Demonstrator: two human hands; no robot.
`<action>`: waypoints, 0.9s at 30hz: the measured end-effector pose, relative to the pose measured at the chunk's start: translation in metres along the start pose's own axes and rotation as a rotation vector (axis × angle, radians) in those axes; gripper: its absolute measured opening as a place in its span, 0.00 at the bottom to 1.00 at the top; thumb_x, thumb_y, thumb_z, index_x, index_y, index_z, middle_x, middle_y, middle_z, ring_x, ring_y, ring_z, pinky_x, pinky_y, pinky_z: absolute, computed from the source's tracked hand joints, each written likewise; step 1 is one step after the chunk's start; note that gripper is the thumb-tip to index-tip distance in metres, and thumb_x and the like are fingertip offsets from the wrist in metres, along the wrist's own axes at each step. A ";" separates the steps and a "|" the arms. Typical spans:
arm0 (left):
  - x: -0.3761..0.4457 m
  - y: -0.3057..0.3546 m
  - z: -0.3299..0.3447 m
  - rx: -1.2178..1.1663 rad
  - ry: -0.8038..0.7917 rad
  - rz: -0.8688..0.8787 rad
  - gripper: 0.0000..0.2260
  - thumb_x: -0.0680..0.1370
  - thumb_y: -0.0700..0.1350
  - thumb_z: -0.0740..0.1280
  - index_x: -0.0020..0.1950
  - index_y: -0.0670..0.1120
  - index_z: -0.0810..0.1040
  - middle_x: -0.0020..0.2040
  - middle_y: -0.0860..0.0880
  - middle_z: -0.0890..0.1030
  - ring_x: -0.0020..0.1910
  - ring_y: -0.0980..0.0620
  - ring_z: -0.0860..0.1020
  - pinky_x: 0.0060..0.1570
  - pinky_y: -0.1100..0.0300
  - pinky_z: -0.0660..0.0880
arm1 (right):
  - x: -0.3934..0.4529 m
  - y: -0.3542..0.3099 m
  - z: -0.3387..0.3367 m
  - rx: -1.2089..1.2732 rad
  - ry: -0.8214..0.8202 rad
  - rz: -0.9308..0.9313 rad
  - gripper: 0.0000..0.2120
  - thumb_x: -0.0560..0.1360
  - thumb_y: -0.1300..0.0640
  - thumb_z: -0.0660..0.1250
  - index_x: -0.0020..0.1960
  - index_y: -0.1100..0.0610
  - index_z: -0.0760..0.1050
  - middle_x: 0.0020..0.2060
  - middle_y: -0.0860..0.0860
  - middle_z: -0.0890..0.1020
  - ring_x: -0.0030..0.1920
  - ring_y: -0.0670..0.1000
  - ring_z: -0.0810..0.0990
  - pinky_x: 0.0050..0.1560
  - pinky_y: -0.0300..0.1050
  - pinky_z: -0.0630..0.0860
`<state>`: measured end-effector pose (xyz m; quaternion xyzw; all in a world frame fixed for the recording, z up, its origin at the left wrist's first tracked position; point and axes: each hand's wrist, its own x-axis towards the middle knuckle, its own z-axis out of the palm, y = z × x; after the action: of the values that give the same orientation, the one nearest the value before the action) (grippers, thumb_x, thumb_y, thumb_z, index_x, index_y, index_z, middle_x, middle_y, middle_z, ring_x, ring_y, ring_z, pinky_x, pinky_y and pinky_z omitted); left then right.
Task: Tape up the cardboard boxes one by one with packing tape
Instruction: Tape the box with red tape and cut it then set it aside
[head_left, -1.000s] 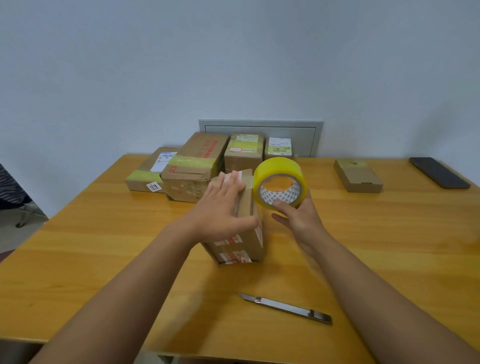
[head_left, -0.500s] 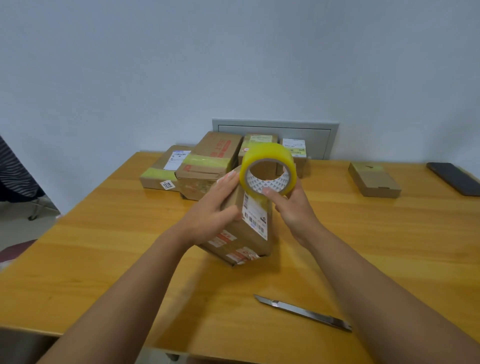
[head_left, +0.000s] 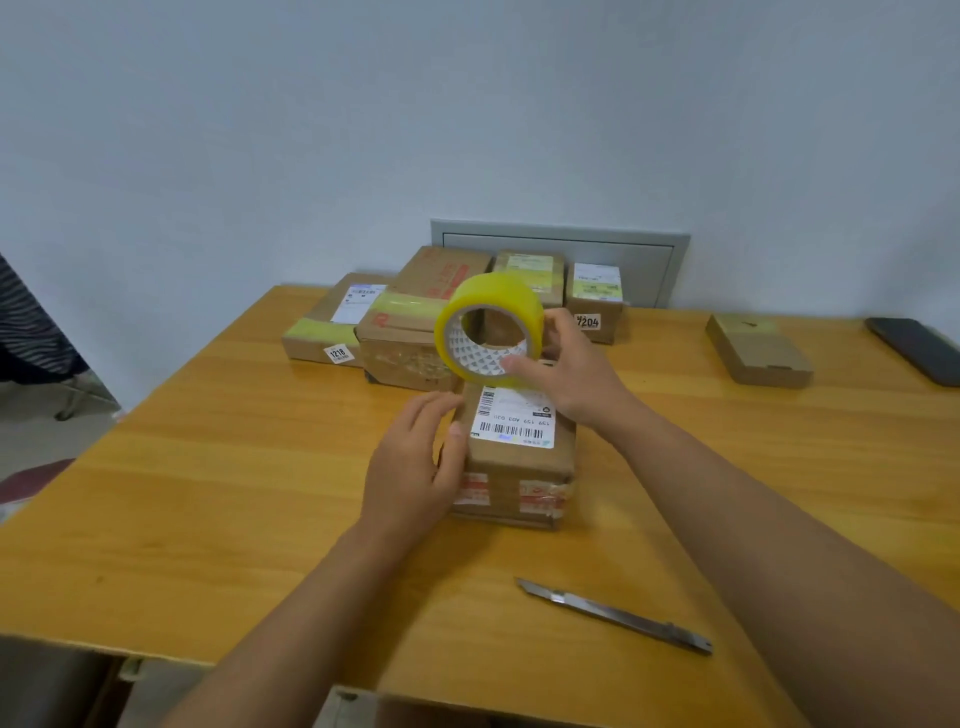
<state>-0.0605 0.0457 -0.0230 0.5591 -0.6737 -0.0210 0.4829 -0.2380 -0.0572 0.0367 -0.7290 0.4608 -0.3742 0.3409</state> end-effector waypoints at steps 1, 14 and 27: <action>0.000 0.001 -0.001 0.085 0.016 0.122 0.18 0.80 0.51 0.60 0.63 0.43 0.79 0.60 0.47 0.79 0.59 0.52 0.76 0.54 0.53 0.76 | 0.000 0.001 0.001 -0.001 0.007 0.000 0.21 0.70 0.43 0.74 0.58 0.45 0.69 0.55 0.43 0.80 0.57 0.47 0.78 0.60 0.57 0.75; 0.008 0.033 0.022 0.495 -0.326 0.372 0.29 0.78 0.68 0.54 0.69 0.53 0.76 0.68 0.47 0.77 0.68 0.46 0.75 0.67 0.47 0.69 | -0.002 -0.001 -0.009 0.140 -0.059 0.046 0.20 0.69 0.54 0.78 0.55 0.52 0.71 0.54 0.46 0.82 0.56 0.47 0.81 0.59 0.52 0.77; 0.010 0.038 0.017 0.512 -0.399 0.303 0.30 0.77 0.70 0.51 0.72 0.55 0.73 0.71 0.50 0.74 0.71 0.50 0.72 0.71 0.52 0.61 | -0.045 0.040 -0.112 0.055 0.072 -0.006 0.31 0.74 0.59 0.73 0.68 0.33 0.69 0.62 0.46 0.76 0.59 0.52 0.76 0.59 0.50 0.76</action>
<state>-0.0989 0.0436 -0.0038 0.5405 -0.8134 0.1114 0.1838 -0.3636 -0.0465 0.0473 -0.7067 0.4602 -0.4137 0.3431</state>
